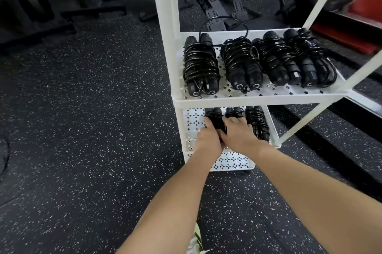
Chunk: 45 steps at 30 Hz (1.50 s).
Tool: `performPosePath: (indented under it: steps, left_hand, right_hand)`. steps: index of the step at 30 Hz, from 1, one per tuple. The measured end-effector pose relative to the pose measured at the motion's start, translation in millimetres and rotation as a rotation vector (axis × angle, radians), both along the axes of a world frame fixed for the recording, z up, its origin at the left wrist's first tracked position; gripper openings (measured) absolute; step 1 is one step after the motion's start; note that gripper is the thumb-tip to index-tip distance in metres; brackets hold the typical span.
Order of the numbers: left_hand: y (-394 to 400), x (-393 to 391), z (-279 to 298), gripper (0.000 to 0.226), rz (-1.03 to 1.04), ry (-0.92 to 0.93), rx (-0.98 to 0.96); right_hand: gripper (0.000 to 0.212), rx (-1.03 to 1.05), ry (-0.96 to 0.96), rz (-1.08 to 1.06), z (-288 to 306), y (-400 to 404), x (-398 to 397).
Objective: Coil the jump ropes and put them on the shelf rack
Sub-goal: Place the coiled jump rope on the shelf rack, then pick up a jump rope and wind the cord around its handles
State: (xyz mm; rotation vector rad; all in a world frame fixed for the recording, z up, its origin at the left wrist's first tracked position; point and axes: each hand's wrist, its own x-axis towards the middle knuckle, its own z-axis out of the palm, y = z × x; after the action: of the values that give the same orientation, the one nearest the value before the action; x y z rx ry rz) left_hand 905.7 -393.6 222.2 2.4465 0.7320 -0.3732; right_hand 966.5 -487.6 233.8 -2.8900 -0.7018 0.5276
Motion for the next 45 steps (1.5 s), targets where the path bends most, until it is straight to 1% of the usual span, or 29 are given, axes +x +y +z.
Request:
performPosePath:
  steps: [2,4,5,6,8,10,13,16,18,20,23,26,29,31,33,36,37,40,42,45]
  left_hand:
    - [-2.8,0.7,-0.2,0.093,0.052,-0.015,0.005]
    - [-6.4,0.8,-1.0,0.079,0.113,-0.042,-0.001]
    - [-6.9,0.4,-1.3,0.076,0.127,-0.053,-0.007]
    - [-6.1,0.0,-3.1,0.077,0.124,-0.058,-0.022]
    - [-1.1,-1.9,-7.3,0.088,0.066,-0.067,-0.071]
    - [5.7,-6.2,-10.7,0.099,0.021,-0.076,-0.130]
    - [9.4,-11.6,-14.7,0.100,0.001,-0.097,-0.155]
    - [12.0,-13.1,-21.0,0.098,-0.030,-0.119,-0.105]
    - [10.5,-14.9,-24.7,0.091,-0.042,-0.151,-0.083]
    - [5.2,-18.2,-26.3,0.078,-0.009,-0.179,-0.053]
    - [-0.2,-17.9,-22.9,0.066,0.101,-0.147,-0.063]
    - [-3.0,-12.5,-20.8,0.061,0.080,-0.113,-0.058]
    - [-5.4,-7.1,-20.7,0.063,-0.056,-0.046,0.091]
    - [-7.3,-6.4,-19.9,0.070,-0.142,-0.012,0.180]
    - [-8.0,-11.9,-15.8,0.081,-0.161,0.008,0.161]
    - [-3.9,-30.1,-2.4,0.089,-0.247,-0.005,0.150]
    - [-1.7,-38.5,4.7,0.086,-0.292,-0.022,0.161]
    - [7.7,-73.9,34.4,0.066,-0.397,-0.085,0.208]
    - [16.4,-108.9,56.5,0.056,-0.389,-0.099,0.215]
    - [41.3,-174.9,83.1,0.050,-0.344,-0.101,0.265]
  right_hand:
    - [0.055,-0.032,-0.012,0.037,0.2,0.3,-3.9]
    - [0.050,-0.091,-0.073,0.082,-0.5,-3.9,-6.9]
    - [0.049,-0.132,-0.109,0.107,-1.0,-7.1,-7.6]
    - [0.048,-0.177,-0.141,0.138,-1.3,-10.7,-7.8]
    - [0.045,-0.255,-0.189,0.195,-2.3,-18.8,-7.2]
    - [0.049,-0.288,-0.190,0.189,-5.5,-24.6,-6.2]
    - [0.062,-0.223,-0.136,0.132,-13.8,-28.5,-5.9]
    - [0.061,-0.189,-0.144,0.127,-19.9,-30.8,-7.0]
    - [0.056,-0.170,-0.145,0.120,-20.1,-32.4,-8.8]
    - [0.055,-0.159,-0.167,0.124,-19.0,-33.5,-8.7]
    - [0.057,-0.073,-0.169,0.094,-15.4,-36.1,-4.7]
    - [0.057,-0.015,-0.164,0.078,-11.6,-41.3,-1.4]
    - [0.058,-0.040,-0.132,0.103,-8.8,-42.6,-1.1]
    - [0.061,-0.076,-0.102,0.113,-5.4,-41.6,-3.6]
    - [0.058,-0.092,-0.094,0.117,0.6,-41.3,-9.3]
    - [0.050,-0.071,-0.127,0.148,17.2,-37.4,-26.3]
    - [0.046,-0.061,-0.126,0.165,24.6,-34.2,-34.1]
    - [0.034,-0.063,-0.115,0.237,51.5,-17.7,-64.0]
    - [0.028,-0.052,-0.115,0.289,67.9,-1.8,-90.7]
    - [0.020,-0.041,-0.135,0.403,86.7,31.8,-142.0]
